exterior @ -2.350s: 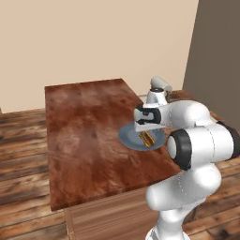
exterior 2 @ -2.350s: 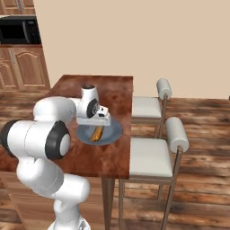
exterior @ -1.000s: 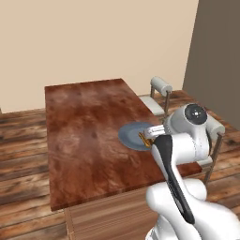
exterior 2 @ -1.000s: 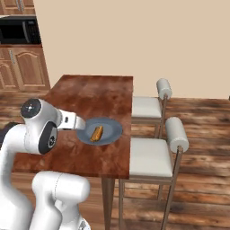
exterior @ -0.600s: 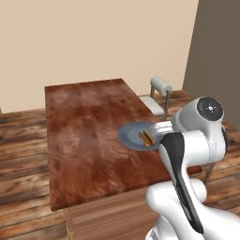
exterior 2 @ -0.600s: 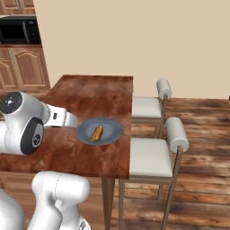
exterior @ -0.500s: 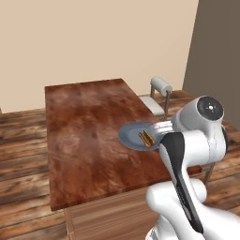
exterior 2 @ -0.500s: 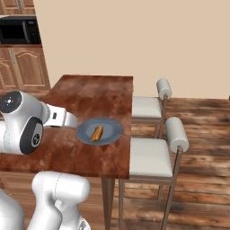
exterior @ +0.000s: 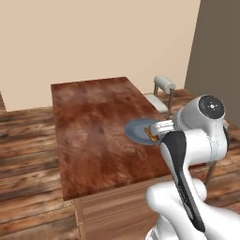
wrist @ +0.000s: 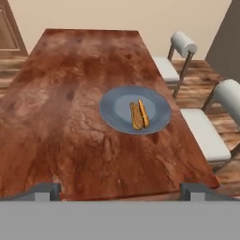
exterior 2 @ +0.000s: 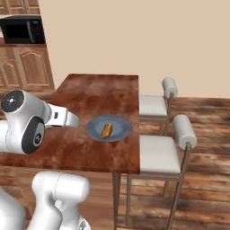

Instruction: Move the hot dog bun to the plate on the dining table and place the condiment next to that plate. Then navigate to the fridge and take the sausage and place it on the plate as well.

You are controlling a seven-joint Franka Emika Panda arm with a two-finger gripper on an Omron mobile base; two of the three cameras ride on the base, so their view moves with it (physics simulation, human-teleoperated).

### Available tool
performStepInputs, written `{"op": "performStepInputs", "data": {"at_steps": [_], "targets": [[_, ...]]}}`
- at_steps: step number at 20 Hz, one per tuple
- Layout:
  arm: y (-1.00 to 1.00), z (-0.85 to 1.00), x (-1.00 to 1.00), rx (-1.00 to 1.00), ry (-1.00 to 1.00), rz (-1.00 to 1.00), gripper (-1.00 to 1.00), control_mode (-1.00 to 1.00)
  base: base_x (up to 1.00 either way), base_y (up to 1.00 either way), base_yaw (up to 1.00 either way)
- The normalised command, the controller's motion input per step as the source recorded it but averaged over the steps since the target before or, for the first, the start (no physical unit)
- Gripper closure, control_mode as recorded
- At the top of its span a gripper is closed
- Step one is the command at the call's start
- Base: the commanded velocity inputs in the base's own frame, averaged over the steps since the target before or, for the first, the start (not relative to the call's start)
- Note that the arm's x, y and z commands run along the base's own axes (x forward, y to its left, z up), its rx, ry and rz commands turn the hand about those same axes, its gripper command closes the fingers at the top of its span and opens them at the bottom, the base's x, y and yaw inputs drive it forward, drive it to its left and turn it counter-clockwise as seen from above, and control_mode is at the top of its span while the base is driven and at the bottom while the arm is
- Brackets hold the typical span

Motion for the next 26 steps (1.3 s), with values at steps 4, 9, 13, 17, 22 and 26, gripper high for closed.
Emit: {"op": "performStepInputs", "data": {"at_steps": [4, 9, 13, 17, 22, 26], "targets": [[0.00, 0.00, 0.00, 0.00, 0.00, 0.00, -1.00, 1.00, -0.75, 0.96, 0.29], [0.00, 0.00, 0.00, 0.00, 0.00, 0.00, -1.00, 1.00, -0.58, 0.88, 0.50], [0.00, 0.00, 0.00, 0.00, 0.00, 0.00, -1.00, 1.00, -0.13, 0.93, 0.62], [0.00, 0.00, 0.00, 0.00, 0.00, 0.00, -1.00, 1.00, 0.01, 0.81, 0.61], [0.00, 0.00, 0.00, 0.00, 0.00, 0.00, -1.00, 1.00, 0.55, 0.45, 0.51], [0.00, 0.00, 0.00, 0.00, 0.00, 0.00, -1.00, 1.00, 1.00, 0.23, 0.40]]}}
